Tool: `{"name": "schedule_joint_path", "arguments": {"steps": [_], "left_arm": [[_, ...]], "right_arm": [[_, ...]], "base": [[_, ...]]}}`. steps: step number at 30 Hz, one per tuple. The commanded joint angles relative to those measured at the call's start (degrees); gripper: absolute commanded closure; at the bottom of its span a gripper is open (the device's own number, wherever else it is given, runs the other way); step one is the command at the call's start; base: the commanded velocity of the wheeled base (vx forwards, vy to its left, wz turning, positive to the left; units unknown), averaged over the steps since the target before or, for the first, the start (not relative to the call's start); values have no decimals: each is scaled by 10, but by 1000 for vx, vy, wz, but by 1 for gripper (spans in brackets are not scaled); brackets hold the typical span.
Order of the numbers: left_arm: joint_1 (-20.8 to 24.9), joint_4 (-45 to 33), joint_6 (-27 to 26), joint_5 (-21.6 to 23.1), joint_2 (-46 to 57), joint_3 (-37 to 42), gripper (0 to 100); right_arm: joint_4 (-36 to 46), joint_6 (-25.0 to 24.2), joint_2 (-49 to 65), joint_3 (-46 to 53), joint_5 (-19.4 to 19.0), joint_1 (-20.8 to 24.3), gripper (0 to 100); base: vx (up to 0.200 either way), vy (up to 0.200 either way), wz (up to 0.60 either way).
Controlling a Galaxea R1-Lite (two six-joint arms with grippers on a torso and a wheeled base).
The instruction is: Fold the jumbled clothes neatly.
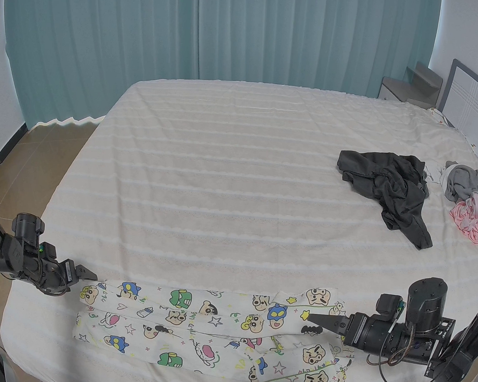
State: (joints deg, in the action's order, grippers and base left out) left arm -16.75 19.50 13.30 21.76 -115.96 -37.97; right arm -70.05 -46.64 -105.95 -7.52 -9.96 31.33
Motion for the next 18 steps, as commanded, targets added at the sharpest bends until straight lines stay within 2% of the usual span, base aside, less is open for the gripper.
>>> {"name": "schedule_joint_path", "arguments": {"steps": [1,8,16,18], "left_arm": [[-22,3,22,1,28,-4,0],[-49,-3,37,1,21,-40,0],[-45,-3,35,7,21,-38,0],[-45,-3,30,21,23,-26,0]], "right_arm": [[0,1,-2,3,-1,0,0],[0,1,-2,3,-1,0,0],[0,1,-2,3,-1,0,0],[0,1,-3,3,-1,0,0]], "base": [[0,0,0],[0,0,0],[0,0,0],[0,0,0]]}}
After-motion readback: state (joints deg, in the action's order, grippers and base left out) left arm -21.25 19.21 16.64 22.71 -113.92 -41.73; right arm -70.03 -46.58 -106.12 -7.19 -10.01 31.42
